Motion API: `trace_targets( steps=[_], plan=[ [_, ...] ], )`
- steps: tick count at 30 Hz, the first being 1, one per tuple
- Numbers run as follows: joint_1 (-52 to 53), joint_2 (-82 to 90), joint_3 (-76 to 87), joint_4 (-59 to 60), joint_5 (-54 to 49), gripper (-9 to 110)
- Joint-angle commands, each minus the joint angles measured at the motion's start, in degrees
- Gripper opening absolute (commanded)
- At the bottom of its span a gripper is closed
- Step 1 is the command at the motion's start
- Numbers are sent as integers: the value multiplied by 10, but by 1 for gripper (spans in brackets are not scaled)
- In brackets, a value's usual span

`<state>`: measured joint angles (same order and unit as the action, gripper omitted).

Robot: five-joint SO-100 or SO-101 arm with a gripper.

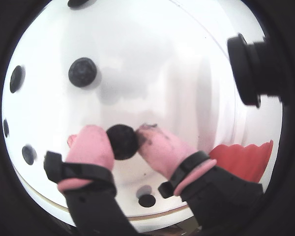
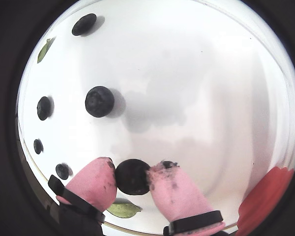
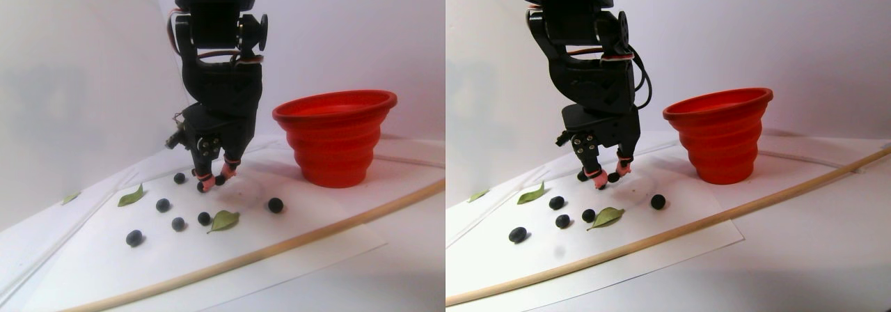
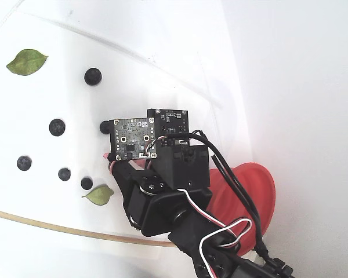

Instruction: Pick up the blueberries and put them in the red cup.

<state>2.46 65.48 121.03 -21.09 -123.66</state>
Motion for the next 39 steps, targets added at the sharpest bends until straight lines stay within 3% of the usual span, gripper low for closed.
trace_targets(
  steps=[1,39],
  plan=[
    [-24,68,11,4,3,12],
    [18,298,96,136,-8,11]
  ],
)
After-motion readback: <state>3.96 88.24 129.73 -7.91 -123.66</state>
